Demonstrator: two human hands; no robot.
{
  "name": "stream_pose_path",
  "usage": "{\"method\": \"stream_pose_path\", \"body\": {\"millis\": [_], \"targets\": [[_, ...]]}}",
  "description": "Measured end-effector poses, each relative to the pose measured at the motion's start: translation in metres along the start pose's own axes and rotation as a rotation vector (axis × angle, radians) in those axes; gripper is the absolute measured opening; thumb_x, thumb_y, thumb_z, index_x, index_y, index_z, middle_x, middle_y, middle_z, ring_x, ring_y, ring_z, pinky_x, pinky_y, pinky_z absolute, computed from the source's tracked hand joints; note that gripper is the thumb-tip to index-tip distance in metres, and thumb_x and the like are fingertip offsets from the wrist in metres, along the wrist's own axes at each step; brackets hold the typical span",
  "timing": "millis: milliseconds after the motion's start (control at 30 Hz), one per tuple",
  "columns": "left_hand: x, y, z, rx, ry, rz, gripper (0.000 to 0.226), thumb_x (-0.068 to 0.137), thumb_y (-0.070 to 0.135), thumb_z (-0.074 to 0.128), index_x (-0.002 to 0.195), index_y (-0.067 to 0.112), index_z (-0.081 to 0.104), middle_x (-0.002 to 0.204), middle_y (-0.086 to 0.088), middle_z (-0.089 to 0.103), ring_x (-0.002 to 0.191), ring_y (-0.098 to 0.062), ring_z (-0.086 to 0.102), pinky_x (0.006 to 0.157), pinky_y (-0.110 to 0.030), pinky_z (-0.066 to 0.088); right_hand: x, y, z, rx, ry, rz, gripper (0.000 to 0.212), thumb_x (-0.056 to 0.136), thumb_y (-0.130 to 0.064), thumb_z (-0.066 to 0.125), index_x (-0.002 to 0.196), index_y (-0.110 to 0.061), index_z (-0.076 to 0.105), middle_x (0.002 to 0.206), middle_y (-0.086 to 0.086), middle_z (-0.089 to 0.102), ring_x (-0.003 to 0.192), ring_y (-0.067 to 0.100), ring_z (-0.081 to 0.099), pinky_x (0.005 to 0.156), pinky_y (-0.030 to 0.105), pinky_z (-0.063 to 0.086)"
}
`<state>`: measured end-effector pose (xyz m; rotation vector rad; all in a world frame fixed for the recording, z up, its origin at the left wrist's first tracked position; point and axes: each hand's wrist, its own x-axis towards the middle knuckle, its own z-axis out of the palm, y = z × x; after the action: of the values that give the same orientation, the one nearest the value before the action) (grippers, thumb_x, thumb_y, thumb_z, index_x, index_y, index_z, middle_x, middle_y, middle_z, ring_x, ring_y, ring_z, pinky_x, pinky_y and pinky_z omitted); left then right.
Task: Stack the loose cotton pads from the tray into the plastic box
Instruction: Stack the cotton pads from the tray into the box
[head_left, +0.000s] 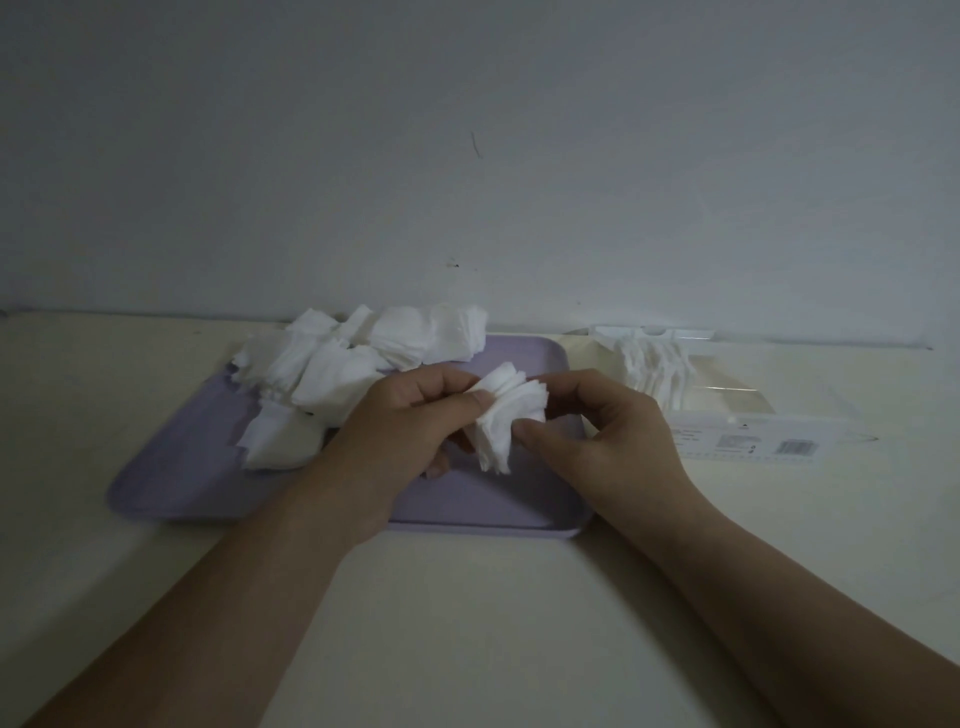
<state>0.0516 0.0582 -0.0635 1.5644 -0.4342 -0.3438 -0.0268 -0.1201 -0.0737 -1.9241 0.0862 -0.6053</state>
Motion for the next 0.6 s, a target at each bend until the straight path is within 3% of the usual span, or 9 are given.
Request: {"method": "stream_pose_path", "body": {"millis": [167,267,367,433,600], "targets": [[0.0038,-0.0002,-0.0032,-0.077,0.057,-0.077,0.013,0.077,0.02,0.074,0.086,0.011,0.076,0.072,-0.009,0.068,0.063,-0.018,0.059,0.047,-0.026,0.032,-0.0001,0.0009,-0.0007,0.028,-0.03,-0.035,0.04,0.08,-0.006,0.084,0.111,-0.031,0.076,0.097,-0.021,0.077,0.096,-0.003,0.07,0.088,0.01,0.05],[0.004,0.0004,-0.003,-0.092,0.077,-0.1,0.015,0.069,0.024,0.071,0.078,0.013,0.077,0.07,-0.009,0.065,0.058,-0.017,0.055,0.046,-0.026,0.032,-0.0001,0.0012,0.0016,0.018,-0.049,-0.1,0.034,0.082,-0.001,0.081,0.106,-0.025,0.077,0.098,-0.014,0.078,0.098,0.003,0.072,0.091,0.017,0.052],[0.0033,0.0014,-0.002,-0.104,0.096,-0.122,0.009,0.076,0.02,0.071,0.07,0.016,0.077,0.066,-0.007,0.064,0.055,-0.016,0.054,0.045,-0.026,0.031,-0.0008,0.002,0.004,0.012,-0.029,-0.125,0.025,0.082,0.001,0.079,0.097,-0.019,0.073,0.097,-0.006,0.077,0.096,0.011,0.073,0.093,0.033,0.056],[0.0024,0.0015,-0.0017,-0.079,0.1,-0.116,0.017,0.086,0.014,0.071,0.071,0.017,0.076,0.066,-0.005,0.066,0.054,-0.014,0.057,0.047,-0.026,0.033,-0.001,0.0015,0.0043,-0.005,-0.039,-0.134,0.028,0.081,-0.001,0.08,0.097,-0.022,0.072,0.098,-0.007,0.076,0.097,0.012,0.072,0.097,0.04,0.055],[-0.0036,0.0054,0.0023,-0.028,0.025,-0.097,0.026,0.093,0.012,0.07,0.073,0.025,0.081,0.068,0.002,0.07,0.06,-0.01,0.06,0.05,-0.026,0.04,-0.0001,0.0035,0.0031,-0.108,-0.094,-0.244,0.052,0.08,0.0,0.081,0.12,-0.031,0.069,0.108,-0.005,0.066,0.105,0.012,0.066,0.098,0.038,0.054]]}}
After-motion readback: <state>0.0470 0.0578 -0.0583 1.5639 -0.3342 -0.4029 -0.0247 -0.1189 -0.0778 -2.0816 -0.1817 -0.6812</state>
